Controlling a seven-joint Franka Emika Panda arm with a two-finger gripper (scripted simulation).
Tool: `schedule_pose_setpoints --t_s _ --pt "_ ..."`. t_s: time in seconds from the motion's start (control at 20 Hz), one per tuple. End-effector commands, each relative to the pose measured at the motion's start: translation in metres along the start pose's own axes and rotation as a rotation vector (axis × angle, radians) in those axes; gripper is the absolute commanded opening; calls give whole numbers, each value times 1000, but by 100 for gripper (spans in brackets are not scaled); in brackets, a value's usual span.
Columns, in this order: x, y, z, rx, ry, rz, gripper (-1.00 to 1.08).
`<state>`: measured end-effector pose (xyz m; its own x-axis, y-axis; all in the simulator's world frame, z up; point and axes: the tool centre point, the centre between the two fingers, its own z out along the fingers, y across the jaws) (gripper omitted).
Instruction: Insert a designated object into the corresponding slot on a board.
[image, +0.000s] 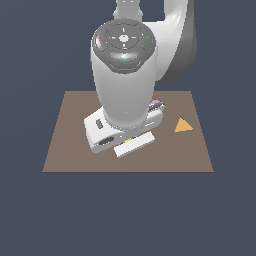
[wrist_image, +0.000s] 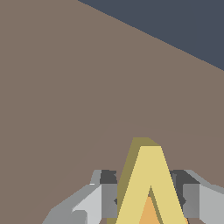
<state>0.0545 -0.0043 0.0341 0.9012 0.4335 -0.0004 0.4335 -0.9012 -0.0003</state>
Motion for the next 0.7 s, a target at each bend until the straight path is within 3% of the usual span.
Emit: schedule_pose_setpoints --t_s 0.0,0.3,0.65 --pt "-13 22 -1 0 0 103 -100" --pt "-51 64 -4 0 0 337 -100" --pt "-85 87 -6 0 -1 502 -100"
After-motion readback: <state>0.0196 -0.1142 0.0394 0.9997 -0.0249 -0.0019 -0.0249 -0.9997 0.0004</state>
